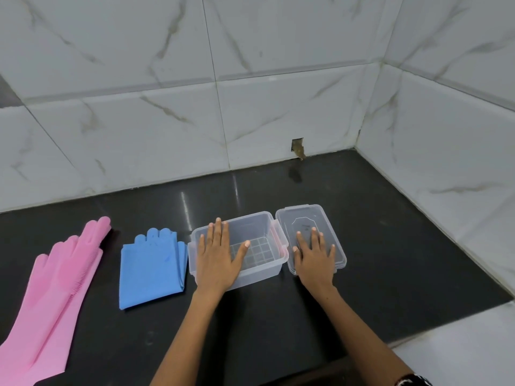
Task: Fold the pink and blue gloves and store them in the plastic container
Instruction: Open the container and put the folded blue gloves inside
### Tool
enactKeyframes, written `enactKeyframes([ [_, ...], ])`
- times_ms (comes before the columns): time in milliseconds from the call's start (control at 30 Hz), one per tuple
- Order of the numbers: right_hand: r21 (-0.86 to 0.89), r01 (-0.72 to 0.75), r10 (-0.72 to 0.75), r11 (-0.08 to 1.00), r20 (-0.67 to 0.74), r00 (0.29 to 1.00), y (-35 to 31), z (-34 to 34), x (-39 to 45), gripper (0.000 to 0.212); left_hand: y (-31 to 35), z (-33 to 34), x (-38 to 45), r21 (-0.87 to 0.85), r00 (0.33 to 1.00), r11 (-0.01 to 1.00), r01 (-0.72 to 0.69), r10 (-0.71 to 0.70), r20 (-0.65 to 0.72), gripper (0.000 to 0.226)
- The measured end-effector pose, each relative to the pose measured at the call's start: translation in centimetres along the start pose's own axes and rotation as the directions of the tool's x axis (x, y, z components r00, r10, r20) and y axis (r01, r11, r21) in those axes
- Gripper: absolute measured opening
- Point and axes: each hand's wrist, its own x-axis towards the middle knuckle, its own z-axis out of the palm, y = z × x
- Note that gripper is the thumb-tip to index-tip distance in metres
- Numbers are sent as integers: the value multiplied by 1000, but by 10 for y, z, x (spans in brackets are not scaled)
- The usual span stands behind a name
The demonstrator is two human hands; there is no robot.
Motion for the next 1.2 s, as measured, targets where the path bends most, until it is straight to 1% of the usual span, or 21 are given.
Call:
enactKeyframes([
  [67,5,-32,32,999,-11,999,4,-1,-1,49,0,1,0,-15,1000,1000,6,-6,-1,83],
  [167,-1,-36,36,999,5,999,8,-5,-1,49,1,2,2,-25,1000,1000,8,-8,-16,83],
  [200,30,-47,47,998,9,999,8,-8,-2,48,1,3,2,-23,1000,1000,6,-7,-19,82],
  [233,101,-61,62,993,-3,998,6,-12,-2,48,0,3,2,-22,1000,1000,5,-6,-22,82],
  [267,212,-62,74,975,-48,996,2,-17,-2,46,0,4,2,-23,1000,1000,3,-4,-23,82],
  [300,340,-29,73,940,-120,990,-5,-24,-2,45,0,5,2,-25,1000,1000,0,-1,-24,82],
  [333,454,41,54,890,-194,979,-14,-32,-2,43,0,5,2,-29,1000,1000,-3,2,-25,82],
  [367,523,126,8,843,-247,969,-25,-38,-3,43,1,6,2,-35,1000,999,-8,8,-26,82],
  [400,536,207,-65,819,-271,960,-36,-44,-4,43,1,7,3,-41,1000,999,-16,15,-27,81],
  [467,454,315,-224,834,-244,944,-55,-47,-4,46,2,9,4,-50,999,998,-28,26,-31,78],
  [500,395,327,-270,858,-195,943,-60,-46,-3,48,2,9,4,-51,999,998,-30,28,-34,75],
  [533,342,317,-285,885,-140,948,-63,-44,-2,50,2,10,4,-52,999,998,-30,29,-36,72],
  [600,278,283,-275,918,-66,959,-63,-38,2,53,2,11,5,-64,999,997,-32,29,-43,68],
  [800,249,265,-265,932,-34,964,-60,-34,7,56,3,9,6,-81,999,996,-32,28,-45,64],
  [867,229,267,-269,936,-22,963,-60,-37,6,57,5,4,5,-134,998,990,-46,39,-53,62],
  [900,208,282,-282,937,-30,959,-61,-39,6,58,6,-1,3,-191,996,979,-69,57,-70,61],
  [967,185,351,-334,918,-113,936,-65,-46,1,57,3,-15,-5,-317,987,937,-146,115,-116,57],
  [1033,247,451,-402,857,-227,887,-76,-55,-11,50,-11,-29,-19,-368,973,908,-198,137,-186,52],
  [1100,306,548,-475,779,-283,833,-93,-60,-26,41,-38,-40,-37,-353,958,918,-180,83,-273,43],
  [1167,294,628,-554,720,-302,776,-111,-60,-41,33,-73,-49,-54,-282,939,951,-126,23,-344,32],
  [1200,280,667,-593,691,-309,744,-121,-59,-48,30,-91,-53,-62,-227,938,970,-88,4,-345,27],
])
